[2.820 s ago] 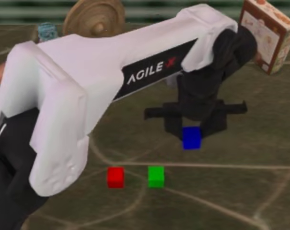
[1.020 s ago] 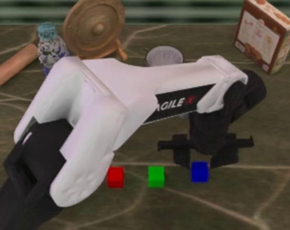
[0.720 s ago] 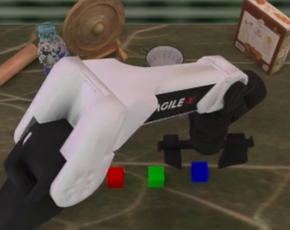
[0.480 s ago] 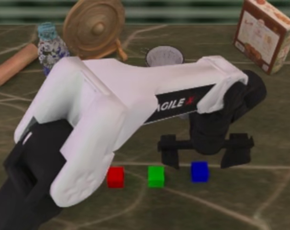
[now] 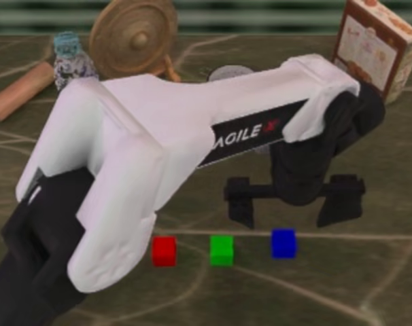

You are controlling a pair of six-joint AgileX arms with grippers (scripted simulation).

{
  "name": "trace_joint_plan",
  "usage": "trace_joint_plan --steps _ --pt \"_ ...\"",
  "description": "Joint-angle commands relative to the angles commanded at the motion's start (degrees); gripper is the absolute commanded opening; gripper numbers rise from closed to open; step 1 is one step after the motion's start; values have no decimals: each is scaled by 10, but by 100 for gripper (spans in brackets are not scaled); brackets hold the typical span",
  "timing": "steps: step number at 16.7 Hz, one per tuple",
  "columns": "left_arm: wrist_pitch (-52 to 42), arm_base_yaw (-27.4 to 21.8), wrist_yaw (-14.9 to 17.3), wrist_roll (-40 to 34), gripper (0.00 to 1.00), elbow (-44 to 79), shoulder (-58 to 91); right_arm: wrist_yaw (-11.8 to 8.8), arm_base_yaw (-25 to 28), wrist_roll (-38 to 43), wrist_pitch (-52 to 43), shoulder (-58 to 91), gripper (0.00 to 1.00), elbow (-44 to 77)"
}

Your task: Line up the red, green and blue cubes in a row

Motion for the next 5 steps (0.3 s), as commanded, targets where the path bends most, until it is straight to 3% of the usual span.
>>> trace_joint_plan --steps 5 --pt "-71 5 0 1 100 58 -16 0 0 0 0 0 100 0"
